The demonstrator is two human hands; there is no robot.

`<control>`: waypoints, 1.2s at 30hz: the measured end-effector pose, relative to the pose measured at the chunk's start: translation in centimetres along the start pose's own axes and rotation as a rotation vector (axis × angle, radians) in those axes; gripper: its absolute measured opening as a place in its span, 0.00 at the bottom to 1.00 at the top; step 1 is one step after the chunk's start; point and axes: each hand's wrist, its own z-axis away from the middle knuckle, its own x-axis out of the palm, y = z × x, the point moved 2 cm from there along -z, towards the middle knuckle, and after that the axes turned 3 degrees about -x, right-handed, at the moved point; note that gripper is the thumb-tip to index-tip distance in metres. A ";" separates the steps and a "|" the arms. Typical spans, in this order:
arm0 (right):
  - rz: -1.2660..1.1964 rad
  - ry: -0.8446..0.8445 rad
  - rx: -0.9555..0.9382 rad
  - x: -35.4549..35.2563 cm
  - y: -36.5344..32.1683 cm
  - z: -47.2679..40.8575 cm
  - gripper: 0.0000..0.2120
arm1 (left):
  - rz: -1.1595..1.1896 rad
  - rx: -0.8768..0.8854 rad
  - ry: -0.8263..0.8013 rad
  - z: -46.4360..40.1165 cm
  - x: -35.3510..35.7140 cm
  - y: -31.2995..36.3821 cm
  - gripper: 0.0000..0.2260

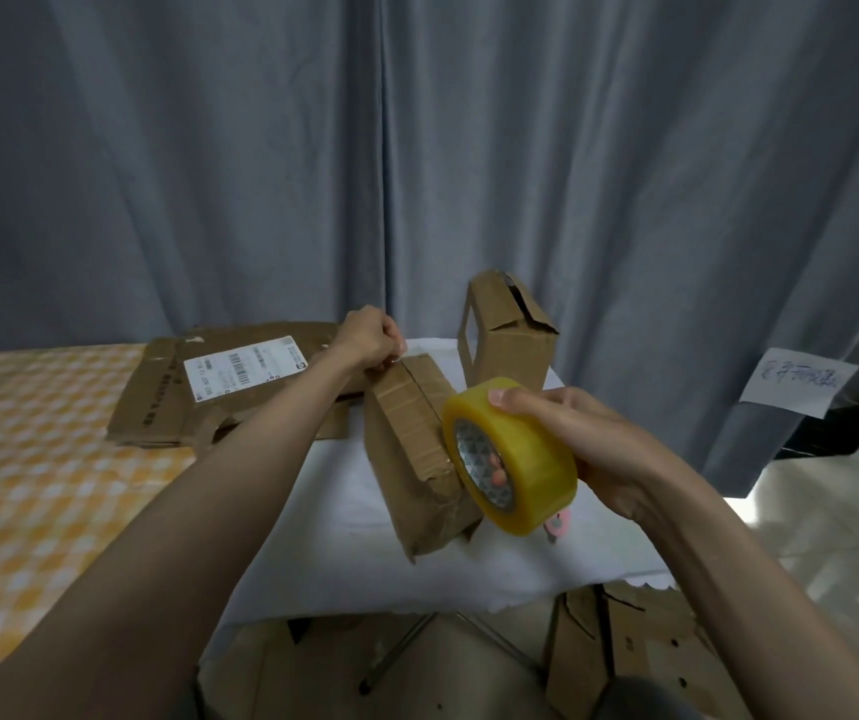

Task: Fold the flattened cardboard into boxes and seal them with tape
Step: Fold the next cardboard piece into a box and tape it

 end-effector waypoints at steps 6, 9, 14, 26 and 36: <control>0.006 -0.022 -0.022 -0.5 0.1 -0.1 0.09 | -0.108 -0.011 0.022 -0.6 0.2 -0.4 0.10; 0.083 0.012 -0.036 -0.5 0.3 -0.2 0.09 | -0.116 -0.018 0.016 -0.7 0.1 -0.7 0.07; 0.124 0.019 -0.012 0.3 0.6 -0.2 0.08 | -0.138 -0.054 -0.017 -0.7 -0.3 -0.7 0.03; 0.038 0.244 -0.089 -0.7 1.9 -0.7 0.08 | -0.067 0.095 0.007 2.2 -0.1 -1.5 0.06; -0.121 0.466 -0.255 -3.7 3.7 -3.1 0.39 | -0.005 -0.025 0.057 5.6 -0.5 -3.7 0.09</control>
